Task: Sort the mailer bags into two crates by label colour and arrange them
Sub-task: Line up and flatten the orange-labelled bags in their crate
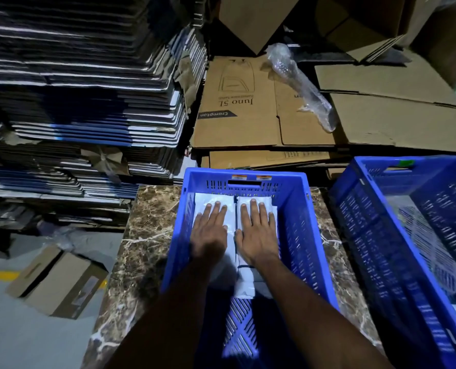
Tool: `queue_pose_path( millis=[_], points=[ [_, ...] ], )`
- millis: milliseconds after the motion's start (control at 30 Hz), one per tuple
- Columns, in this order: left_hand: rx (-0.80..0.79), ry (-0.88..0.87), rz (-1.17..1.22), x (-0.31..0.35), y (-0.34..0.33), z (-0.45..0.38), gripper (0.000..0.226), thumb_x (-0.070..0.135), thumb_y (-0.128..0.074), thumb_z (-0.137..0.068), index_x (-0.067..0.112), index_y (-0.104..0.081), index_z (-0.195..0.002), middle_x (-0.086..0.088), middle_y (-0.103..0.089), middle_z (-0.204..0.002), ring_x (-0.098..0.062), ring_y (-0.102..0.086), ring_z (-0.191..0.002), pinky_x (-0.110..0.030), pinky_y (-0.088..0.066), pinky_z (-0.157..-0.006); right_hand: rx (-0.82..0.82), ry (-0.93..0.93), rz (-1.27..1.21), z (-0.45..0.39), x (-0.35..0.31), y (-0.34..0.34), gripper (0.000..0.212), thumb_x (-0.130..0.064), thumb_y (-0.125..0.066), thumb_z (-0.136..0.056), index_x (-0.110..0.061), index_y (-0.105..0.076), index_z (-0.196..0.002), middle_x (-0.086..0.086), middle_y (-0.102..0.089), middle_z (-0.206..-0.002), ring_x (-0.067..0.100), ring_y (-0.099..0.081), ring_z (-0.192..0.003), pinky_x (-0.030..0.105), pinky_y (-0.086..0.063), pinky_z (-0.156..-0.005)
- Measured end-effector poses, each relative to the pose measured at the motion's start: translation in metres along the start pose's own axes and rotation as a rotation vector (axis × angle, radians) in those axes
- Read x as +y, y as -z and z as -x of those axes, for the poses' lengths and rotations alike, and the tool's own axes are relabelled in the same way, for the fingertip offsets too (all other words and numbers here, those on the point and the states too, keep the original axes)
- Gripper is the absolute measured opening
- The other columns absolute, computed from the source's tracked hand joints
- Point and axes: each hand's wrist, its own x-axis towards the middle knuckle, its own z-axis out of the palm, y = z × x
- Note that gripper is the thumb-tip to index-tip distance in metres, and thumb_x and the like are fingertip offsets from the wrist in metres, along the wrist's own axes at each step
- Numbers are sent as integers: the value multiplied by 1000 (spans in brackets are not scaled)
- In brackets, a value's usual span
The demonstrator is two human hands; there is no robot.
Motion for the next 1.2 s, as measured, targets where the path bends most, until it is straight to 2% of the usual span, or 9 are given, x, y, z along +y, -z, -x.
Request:
queue_pose_path(
  millis=[167, 300, 400, 600, 800, 900, 1000, 1067, 1200],
  points=[
    [38, 26, 32, -10, -17, -3, 59, 32, -43, -94, 23, -37, -152, 4, -32, -159, -20, -29, -148, -40, -20, -119, 12, -47, -64, -1, 5, -17, 67, -45, -23, -99, -27, -2, -160, 4, 4, -167, 29, 7, -154, 52, -1, -123],
    [-43, 59, 79, -10, -27, -9, 64, 30, -48, -97, 30, -24, -156, 10, -18, -164, -15, -11, -153, -38, -10, -121, 39, -83, -103, -5, 4, -30, 64, -42, -27, -98, -28, -13, -159, 2, -4, -168, 29, 4, -154, 54, -2, -123],
    [40, 30, 106, -12, -32, -4, 63, 28, -49, -91, 27, -34, -153, 6, -29, -161, -18, -19, -150, -44, -22, -120, 13, -72, -88, -8, 0, -35, 64, -41, -29, -97, -28, -15, -159, 3, -6, -168, 30, 5, -154, 52, -1, -123],
    [175, -69, 158, -15, -36, 5, 56, 32, -39, -96, 20, -40, -151, 0, -34, -159, -23, -23, -150, -47, -27, -117, -18, -39, -77, -11, -5, -40, 65, -39, -30, -96, -24, -17, -158, 8, -6, -167, 33, 4, -154, 54, -3, -123],
    [348, -85, 243, -2, -17, 17, 56, 36, -23, -101, 15, -48, -146, -2, -41, -155, -24, -29, -148, -46, -25, -118, -39, -169, -150, -9, -7, -23, 51, -46, -24, -101, -48, -21, -152, -16, -6, -166, 37, 12, -151, 80, 2, -104],
    [314, -90, 214, -5, -19, 15, 52, 29, -32, -99, 15, -47, -147, -2, -40, -156, -24, -28, -149, -47, -26, -118, -29, -228, -298, -6, -4, -19, 50, -48, -27, -101, -56, -18, -149, -24, 1, -164, 41, 20, -149, 83, -3, -104],
    [154, -30, 128, -12, -30, 7, 56, 28, -38, -95, 22, -40, -151, 3, -33, -160, -21, -22, -150, -49, -25, -118, 23, -218, -431, 0, 6, -19, 51, -46, -36, -100, -55, -23, -149, -17, 7, -166, 40, 12, -150, 74, -20, -108],
    [99, 2, 99, -12, -30, 3, 58, 29, -43, -90, 23, -44, -148, 3, -39, -156, -19, -26, -147, -43, -24, -116, 76, -183, -494, 1, 9, -16, 55, -46, -45, -98, -47, -28, -150, -4, 8, -167, 38, 2, -150, 65, -29, -111],
    [45, 45, 59, -8, -21, -8, 57, 32, -40, -85, 20, -57, -139, -1, -52, -147, -25, -46, -138, -47, -38, -108, 163, -241, -681, -4, 0, -6, 63, -41, -50, -99, -31, -24, -156, 9, 9, -165, 33, -5, -151, 54, -27, -117]
  ],
)
